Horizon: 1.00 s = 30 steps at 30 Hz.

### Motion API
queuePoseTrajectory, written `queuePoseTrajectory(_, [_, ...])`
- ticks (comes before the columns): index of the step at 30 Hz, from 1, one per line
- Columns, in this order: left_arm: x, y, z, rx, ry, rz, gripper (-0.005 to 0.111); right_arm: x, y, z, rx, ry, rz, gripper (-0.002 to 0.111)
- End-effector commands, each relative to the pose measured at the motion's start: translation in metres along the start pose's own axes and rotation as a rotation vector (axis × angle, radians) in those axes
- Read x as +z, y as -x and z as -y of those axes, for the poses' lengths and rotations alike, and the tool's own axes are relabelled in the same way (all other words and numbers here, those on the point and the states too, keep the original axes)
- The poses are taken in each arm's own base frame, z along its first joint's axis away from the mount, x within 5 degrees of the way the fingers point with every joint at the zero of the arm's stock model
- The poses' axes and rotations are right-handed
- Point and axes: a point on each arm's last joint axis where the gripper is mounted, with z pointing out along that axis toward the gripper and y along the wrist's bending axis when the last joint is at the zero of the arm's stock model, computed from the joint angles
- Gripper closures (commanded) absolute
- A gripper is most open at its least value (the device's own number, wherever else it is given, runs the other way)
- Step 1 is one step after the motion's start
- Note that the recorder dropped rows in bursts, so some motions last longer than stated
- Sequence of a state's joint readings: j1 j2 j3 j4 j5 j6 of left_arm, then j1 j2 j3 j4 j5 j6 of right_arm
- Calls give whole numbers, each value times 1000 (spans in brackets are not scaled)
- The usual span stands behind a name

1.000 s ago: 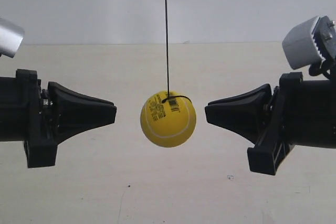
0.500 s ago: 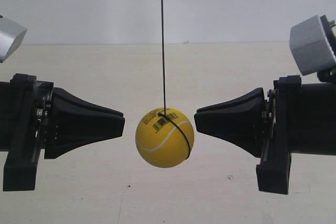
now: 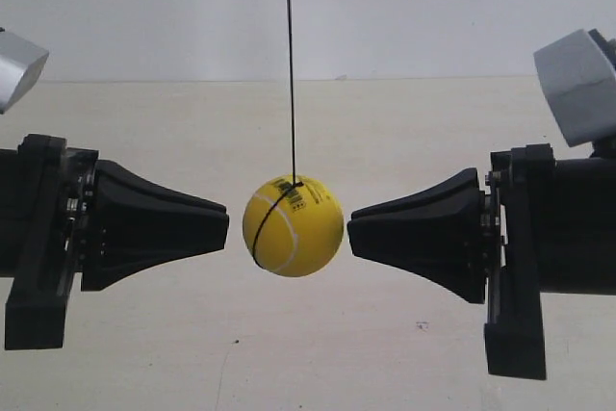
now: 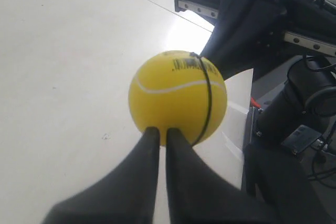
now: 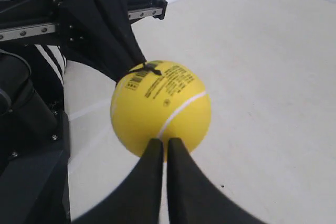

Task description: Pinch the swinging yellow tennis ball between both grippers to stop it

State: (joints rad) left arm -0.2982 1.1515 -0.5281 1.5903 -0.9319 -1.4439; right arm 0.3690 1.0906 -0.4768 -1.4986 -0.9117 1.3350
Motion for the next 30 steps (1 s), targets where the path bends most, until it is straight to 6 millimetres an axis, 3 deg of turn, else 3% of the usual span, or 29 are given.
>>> queuePoseTrajectory(1, [-1, 4, 5, 10, -41, 30, 102, 0, 0, -2, -7, 26, 3, 108])
queuePoseTrajectory(30, [6, 0, 4, 27, -122, 28, 102, 0, 0, -3, -7, 34, 5, 108])
